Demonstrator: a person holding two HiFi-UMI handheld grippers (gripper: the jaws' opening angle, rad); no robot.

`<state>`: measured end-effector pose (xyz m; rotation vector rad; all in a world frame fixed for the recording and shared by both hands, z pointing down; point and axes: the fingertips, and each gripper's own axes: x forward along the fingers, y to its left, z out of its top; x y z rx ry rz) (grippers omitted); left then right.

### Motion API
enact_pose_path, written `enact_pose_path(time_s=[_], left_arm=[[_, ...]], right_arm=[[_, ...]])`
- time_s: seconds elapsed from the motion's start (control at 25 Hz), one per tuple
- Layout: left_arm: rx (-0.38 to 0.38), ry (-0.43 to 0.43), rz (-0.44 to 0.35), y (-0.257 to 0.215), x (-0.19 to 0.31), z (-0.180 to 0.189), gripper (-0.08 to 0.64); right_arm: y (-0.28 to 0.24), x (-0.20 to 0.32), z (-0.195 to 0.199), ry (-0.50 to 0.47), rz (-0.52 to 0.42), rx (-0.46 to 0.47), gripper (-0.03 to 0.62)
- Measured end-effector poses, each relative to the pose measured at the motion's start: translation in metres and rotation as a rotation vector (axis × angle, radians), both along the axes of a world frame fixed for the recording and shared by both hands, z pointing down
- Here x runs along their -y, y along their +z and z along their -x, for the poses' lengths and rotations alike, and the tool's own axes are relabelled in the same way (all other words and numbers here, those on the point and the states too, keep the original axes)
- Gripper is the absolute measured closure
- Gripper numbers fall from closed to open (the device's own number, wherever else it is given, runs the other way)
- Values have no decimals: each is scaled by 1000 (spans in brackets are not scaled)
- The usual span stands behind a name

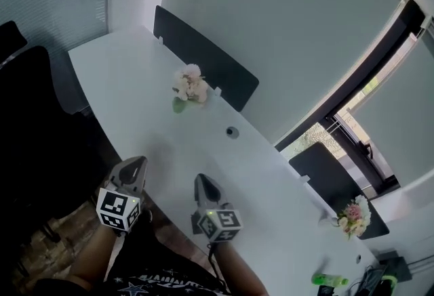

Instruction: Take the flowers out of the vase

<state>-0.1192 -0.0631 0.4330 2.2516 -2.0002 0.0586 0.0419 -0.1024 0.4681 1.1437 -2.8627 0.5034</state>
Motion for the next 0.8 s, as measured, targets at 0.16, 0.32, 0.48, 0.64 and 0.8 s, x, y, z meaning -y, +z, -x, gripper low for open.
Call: enact_pose_path(time_s=[0.16, 0.32, 0.48, 0.64, 0.8], left_arm=[[-1, 34, 11, -4, 36, 24, 552], [-9, 60, 30, 1, 63, 46, 553], [-14, 97, 39, 9, 87, 66, 552], [-29, 135, 56, 15, 112, 80, 552], [-40, 184, 72, 23, 135, 86, 552]], right_arm=[[-4, 32, 26, 24, 0, -19, 589], [-7, 61, 55, 49, 3, -12, 589], [-2, 82, 80, 72, 7, -16, 589], [4, 101, 97, 99, 23, -34, 578], [11, 116, 107, 140, 41, -36, 568]])
